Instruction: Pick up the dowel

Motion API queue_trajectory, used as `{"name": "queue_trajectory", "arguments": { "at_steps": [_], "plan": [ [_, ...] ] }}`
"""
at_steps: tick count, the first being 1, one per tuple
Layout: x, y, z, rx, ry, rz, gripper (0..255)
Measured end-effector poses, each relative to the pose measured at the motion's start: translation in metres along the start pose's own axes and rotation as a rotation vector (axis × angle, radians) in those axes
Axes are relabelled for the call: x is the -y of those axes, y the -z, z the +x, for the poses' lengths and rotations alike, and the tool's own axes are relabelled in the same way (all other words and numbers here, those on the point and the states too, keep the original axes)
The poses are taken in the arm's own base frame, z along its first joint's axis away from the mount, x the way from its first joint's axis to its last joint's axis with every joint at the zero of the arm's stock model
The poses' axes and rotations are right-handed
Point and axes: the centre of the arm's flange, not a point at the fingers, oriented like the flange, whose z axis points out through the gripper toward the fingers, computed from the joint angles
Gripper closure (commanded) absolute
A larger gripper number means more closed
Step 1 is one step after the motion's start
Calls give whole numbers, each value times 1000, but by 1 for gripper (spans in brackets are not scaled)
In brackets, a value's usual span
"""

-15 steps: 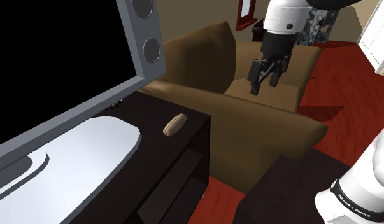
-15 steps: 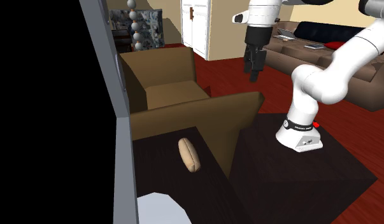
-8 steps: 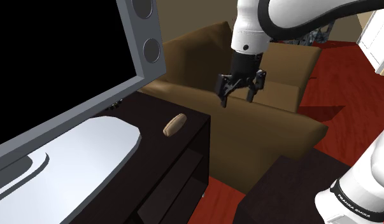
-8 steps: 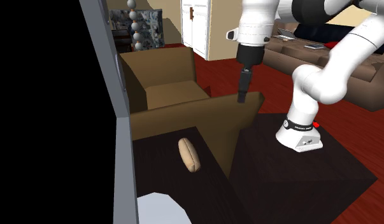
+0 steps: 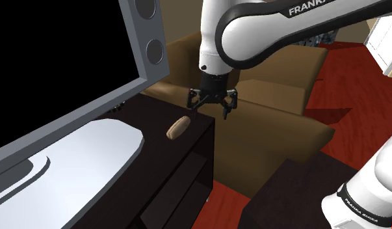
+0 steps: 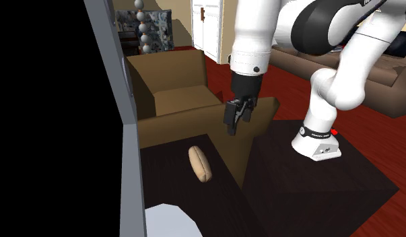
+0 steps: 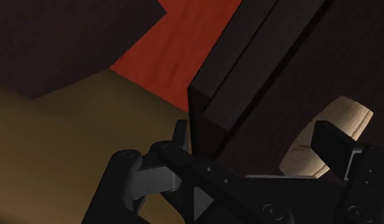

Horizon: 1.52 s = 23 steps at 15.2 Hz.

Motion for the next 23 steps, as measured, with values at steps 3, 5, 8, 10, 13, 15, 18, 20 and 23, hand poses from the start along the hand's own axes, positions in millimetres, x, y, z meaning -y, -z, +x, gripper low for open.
{"name": "queue_trajectory", "arguments": {
  "at_steps": [3,5,8,10,13,15,18,20,23],
  "plan": [
    [30,-15,11,0,-120,6,0],
    [52,-29,18,1,-199,11,0],
    [82,-44,37,3,-320,19,0],
    [101,-56,48,4,-395,23,0],
    [109,-72,53,3,-433,24,0],
    [109,-84,55,3,-437,25,0],
    [106,-99,55,3,-438,25,0],
    [107,-103,56,3,-438,25,255],
    [107,-104,55,2,-438,26,255]
  ]
}}
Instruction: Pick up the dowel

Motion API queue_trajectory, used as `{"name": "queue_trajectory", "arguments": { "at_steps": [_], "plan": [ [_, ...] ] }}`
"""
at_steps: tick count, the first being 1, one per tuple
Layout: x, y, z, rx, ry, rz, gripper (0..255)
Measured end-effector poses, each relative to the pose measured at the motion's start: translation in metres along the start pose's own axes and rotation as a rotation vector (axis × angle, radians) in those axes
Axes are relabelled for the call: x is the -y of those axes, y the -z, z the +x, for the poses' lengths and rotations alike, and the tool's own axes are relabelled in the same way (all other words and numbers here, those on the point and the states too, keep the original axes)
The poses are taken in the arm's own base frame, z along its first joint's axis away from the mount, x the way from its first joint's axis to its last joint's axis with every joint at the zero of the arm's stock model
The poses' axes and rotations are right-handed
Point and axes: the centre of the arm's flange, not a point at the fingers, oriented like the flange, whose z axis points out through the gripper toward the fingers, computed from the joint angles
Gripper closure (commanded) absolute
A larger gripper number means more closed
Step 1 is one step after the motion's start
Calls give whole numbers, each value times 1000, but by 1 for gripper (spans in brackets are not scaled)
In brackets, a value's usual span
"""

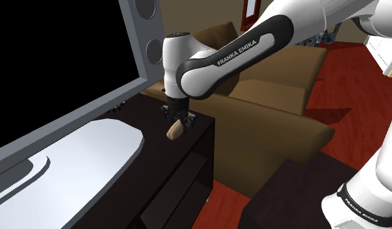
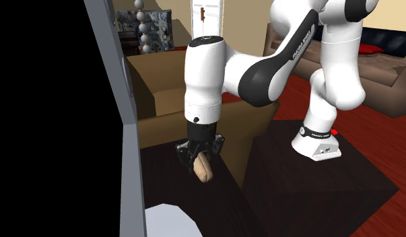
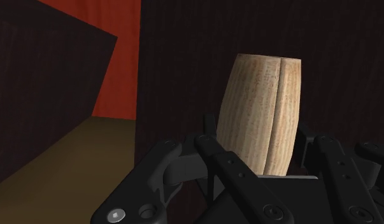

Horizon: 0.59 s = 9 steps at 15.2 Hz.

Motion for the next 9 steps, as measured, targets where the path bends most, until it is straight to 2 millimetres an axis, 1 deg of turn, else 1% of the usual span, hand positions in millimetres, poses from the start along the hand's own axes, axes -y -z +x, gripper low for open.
{"name": "queue_trajectory", "arguments": {
  "at_steps": [6,9],
  "plan": [
    [0,0,0,0,0,0,255],
    [1,11,-1,0,0,0,255]
  ]
}}
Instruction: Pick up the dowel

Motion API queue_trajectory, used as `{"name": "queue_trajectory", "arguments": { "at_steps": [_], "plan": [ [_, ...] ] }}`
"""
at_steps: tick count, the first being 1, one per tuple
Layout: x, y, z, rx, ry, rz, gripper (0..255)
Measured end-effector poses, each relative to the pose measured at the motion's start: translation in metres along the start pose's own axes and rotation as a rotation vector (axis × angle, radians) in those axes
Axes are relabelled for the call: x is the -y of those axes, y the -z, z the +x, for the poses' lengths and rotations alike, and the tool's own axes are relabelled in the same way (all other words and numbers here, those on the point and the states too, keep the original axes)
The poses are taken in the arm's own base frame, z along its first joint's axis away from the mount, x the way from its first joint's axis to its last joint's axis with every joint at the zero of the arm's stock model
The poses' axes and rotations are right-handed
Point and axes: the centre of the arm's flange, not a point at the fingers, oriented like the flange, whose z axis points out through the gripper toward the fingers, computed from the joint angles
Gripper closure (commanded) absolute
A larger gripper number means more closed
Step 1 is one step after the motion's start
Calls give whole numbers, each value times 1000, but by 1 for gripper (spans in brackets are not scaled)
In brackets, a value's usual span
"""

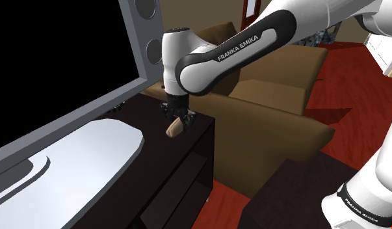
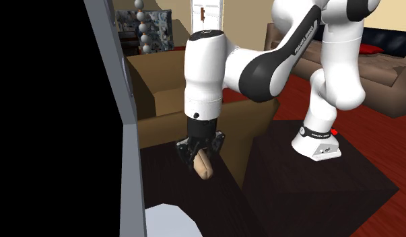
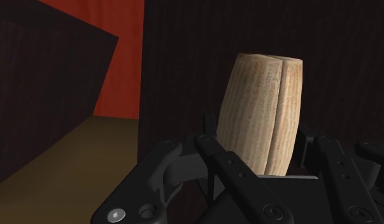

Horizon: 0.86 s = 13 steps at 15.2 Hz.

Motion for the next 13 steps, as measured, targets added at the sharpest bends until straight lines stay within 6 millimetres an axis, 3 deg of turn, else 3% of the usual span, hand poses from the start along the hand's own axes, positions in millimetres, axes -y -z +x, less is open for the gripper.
{"name": "queue_trajectory", "arguments": {
  "at_steps": [13],
  "plan": [
    [6,65,-4,0,0,0,255]
  ]
}}
